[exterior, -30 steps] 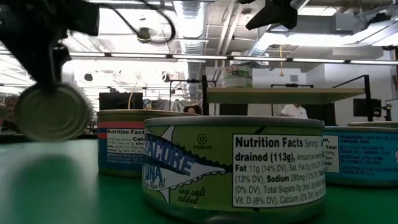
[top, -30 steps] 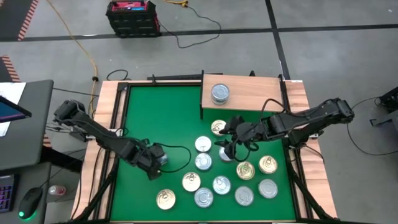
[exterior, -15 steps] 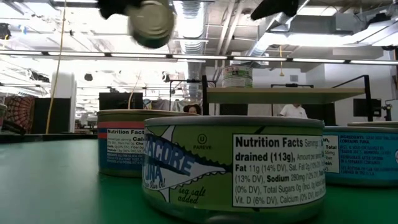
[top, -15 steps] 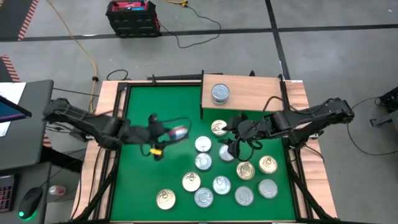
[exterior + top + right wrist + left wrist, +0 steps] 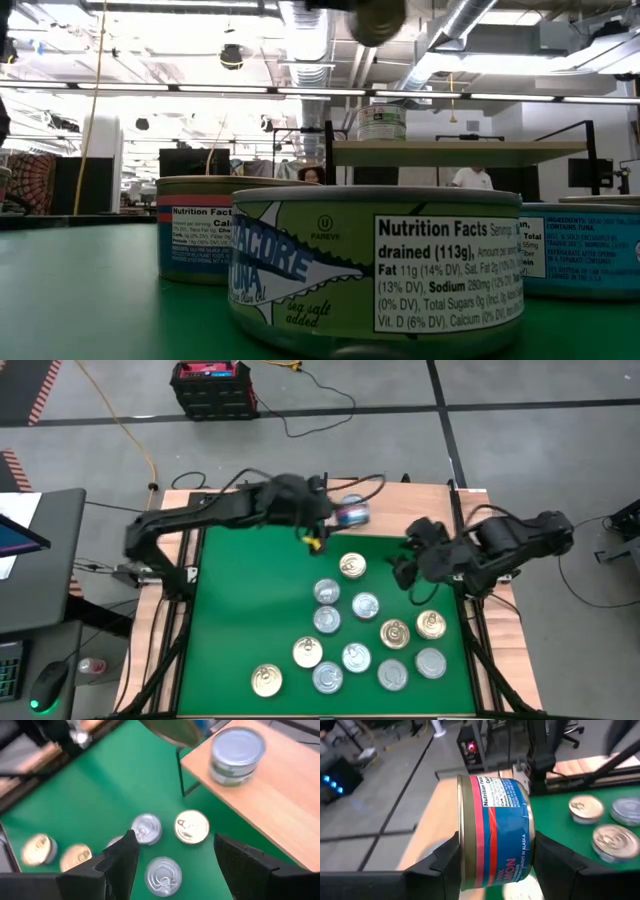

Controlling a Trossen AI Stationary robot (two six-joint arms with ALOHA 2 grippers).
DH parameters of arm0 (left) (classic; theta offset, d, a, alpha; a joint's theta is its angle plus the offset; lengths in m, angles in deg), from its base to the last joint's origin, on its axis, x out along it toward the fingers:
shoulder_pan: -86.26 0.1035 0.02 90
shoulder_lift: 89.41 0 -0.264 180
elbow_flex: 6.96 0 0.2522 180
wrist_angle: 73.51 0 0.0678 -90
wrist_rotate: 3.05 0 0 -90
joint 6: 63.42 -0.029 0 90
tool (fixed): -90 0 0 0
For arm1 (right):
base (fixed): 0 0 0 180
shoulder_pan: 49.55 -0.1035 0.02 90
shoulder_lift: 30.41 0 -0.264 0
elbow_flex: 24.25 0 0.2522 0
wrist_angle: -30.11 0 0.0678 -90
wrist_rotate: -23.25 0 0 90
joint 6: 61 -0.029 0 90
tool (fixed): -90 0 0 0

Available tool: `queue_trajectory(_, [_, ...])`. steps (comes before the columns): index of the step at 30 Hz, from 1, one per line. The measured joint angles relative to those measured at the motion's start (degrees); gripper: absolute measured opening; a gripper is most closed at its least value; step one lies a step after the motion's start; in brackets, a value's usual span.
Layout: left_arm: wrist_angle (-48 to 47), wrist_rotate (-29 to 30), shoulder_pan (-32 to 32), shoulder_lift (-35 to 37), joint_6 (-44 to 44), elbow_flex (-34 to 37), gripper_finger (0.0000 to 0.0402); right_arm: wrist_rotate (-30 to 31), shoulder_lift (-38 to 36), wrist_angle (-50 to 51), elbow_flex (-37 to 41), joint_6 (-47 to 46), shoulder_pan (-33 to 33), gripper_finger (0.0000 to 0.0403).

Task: Stack canned seafood by type on shelf
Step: Put the pink tuna can on the shelf

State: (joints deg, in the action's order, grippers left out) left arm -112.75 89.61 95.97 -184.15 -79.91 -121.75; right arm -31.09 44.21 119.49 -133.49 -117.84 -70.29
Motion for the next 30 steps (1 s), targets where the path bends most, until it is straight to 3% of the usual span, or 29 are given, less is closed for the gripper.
queue_trajectory(8, [-1.2, -5.3, 3.6, -15.3, -3.2, -15.9, 0.0190, 6.6, -2.4, 4.3, -1.9, -13.6, -2.9, 0.0283])
queue_trajectory(12, [-1.3, -1.2, 3.1, -20.7, -9.7, -20.6, 0.0190, 6.7, -2.5, 4.3, -1.9, -16.6, -2.9, 0.0283])
queue_trajectory(16, [-1.5, 5.0, 2.6, -24.9, -13.5, -24.1, 0.0190, 7.6, -3.6, 4.3, -2.3, -16.6, -2.0, 0.0283])
queue_trajectory(30, [9.7, 8.6, 0.0, -35.2, -48.6, -27.2, 0.0190, 9.9, -9.0, 4.3, -2.4, -3.3, -0.4, 0.0283])
